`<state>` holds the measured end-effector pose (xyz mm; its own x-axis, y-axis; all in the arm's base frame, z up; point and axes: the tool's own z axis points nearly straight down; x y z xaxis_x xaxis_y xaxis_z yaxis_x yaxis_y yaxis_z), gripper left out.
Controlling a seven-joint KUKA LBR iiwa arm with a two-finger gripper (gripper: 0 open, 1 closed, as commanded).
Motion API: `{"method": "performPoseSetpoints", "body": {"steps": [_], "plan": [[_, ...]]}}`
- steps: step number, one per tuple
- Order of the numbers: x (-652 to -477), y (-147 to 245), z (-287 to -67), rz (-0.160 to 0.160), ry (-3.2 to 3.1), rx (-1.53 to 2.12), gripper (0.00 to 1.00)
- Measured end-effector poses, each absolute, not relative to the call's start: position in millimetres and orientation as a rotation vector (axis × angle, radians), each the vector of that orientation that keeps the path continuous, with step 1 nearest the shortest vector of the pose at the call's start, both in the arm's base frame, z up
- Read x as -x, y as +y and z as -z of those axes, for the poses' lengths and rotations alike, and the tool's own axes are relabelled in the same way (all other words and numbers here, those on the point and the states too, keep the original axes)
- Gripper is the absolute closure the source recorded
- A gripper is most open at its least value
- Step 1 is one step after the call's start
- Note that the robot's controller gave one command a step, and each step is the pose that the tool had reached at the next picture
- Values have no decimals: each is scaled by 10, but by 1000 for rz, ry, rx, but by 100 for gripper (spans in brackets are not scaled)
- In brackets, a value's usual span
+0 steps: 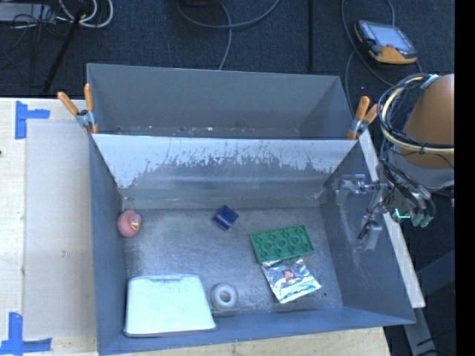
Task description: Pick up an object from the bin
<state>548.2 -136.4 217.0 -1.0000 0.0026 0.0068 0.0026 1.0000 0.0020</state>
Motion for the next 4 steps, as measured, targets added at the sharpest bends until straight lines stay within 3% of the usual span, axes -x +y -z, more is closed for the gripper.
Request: {"method": "performPoseSetpoints", "body": {"steps": [1, 2, 3, 4], "plan": [[-5571, -886, -1308, 6, -3133, -53, 0], [-5370, -297, -672, 3, -3135, 126, 0], [-5400, -324, -727, -1, -3143, 124, 100], [-5383, -317, -699, 0, -3139, 119, 0]]}}
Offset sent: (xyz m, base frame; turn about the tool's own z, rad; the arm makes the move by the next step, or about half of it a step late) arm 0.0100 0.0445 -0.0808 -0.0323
